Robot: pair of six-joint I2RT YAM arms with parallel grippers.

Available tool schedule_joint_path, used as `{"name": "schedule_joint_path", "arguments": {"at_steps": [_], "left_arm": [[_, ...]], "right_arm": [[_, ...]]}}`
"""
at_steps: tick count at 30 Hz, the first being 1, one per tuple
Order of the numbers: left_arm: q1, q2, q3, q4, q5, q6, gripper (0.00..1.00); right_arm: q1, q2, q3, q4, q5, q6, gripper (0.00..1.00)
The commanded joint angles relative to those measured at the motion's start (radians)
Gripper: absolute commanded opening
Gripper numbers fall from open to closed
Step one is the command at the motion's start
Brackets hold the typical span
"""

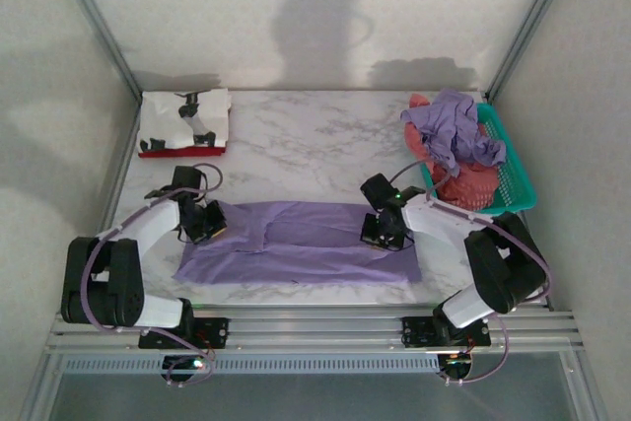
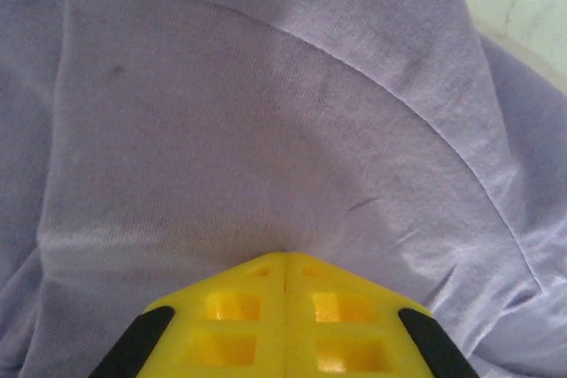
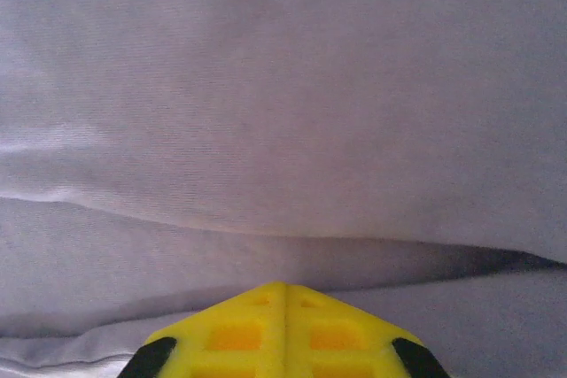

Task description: Fold and stack the t-shirts

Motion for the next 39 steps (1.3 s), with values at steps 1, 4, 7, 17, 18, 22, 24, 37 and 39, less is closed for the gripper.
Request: {"name": "schedule_joint_path", "arguments": {"at_steps": [1, 4, 7, 17, 18, 22, 24, 37, 39], "left_arm": [[-0.016, 0.044, -0.01, 0.043, 0.004, -0.007, 0.04], [-0.016, 0.08, -0.02, 0.071, -0.001, -0.004, 0.04], [-0.023, 0.11, -0.03, 0.113, 0.012, -0.012, 0.03], [-0.141, 0.351, 0.171, 0.157, 0.004, -0.017, 0.03], [-0.151, 0.391, 0.224, 0.147, 0.0, -0.011, 0.03], [-0.185, 0.566, 0.48, 0.086, -0.004, 0.011, 0.03], [-0.205, 0.643, 0.614, 0.046, -0.001, 0.021, 0.02], [-0.281, 0.512, 0.773, -0.054, -0.131, -0.009, 0.01], [-0.288, 0.48, 0.715, -0.041, -0.132, -0.019, 0.01]], "right_arm": [[-0.011, -0.021, -0.02, -0.015, 0.044, 0.025, 0.0], [-0.016, -0.025, -0.039, -0.008, 0.08, 0.041, 0.0], [-0.026, -0.031, -0.064, 0.0, 0.101, 0.055, 0.0], [-0.039, -0.137, -0.156, -0.018, 0.104, 0.099, 0.0], [-0.039, -0.161, -0.164, -0.023, 0.094, 0.102, 0.0], [-0.037, -0.238, -0.175, -0.079, 0.075, 0.105, 0.0], [-0.038, -0.28, -0.169, -0.101, 0.068, 0.099, 0.0], [-0.039, -0.316, -0.074, -0.194, 0.015, 0.005, 0.0], [-0.04, -0.284, -0.087, -0.166, 0.003, 0.002, 0.0]]}}
